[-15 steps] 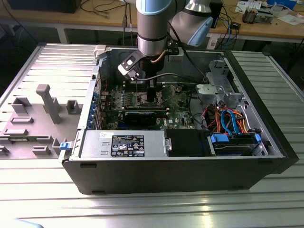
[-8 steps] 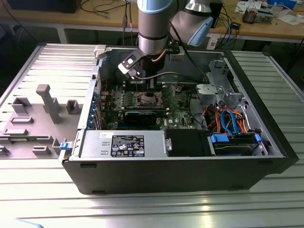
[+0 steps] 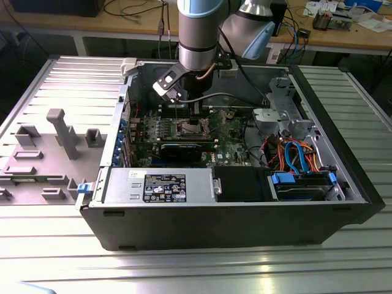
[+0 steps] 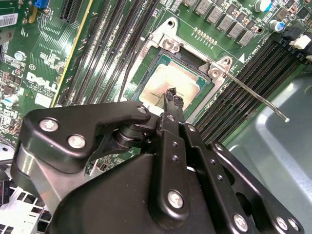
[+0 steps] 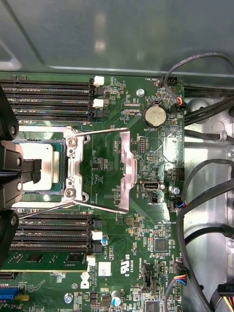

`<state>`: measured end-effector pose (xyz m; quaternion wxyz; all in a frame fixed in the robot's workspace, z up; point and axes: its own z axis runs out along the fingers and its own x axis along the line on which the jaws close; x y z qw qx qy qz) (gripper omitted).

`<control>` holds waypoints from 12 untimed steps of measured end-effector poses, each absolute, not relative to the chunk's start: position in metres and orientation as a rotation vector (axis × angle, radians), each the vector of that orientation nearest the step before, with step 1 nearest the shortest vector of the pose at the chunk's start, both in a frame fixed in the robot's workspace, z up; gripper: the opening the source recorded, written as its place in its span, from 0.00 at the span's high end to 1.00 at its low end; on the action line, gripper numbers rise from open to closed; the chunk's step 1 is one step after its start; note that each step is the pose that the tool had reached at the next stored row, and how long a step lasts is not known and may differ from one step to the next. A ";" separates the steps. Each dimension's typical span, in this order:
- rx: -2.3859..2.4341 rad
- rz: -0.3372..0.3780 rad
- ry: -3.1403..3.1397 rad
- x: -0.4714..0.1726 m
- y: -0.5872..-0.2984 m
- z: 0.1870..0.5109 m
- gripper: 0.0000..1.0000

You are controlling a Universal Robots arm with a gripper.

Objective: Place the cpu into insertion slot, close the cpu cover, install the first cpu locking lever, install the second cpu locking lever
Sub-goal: 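Close the cpu cover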

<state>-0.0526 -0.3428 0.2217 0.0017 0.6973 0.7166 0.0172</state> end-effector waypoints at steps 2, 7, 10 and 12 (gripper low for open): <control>2.188 0.054 2.249 -0.053 -0.343 0.222 0.89; 2.187 0.054 2.250 -0.053 -0.343 0.224 0.89; 2.187 0.054 2.250 -0.053 -0.343 0.228 0.89; 2.187 0.054 2.250 -0.053 -0.343 0.232 0.89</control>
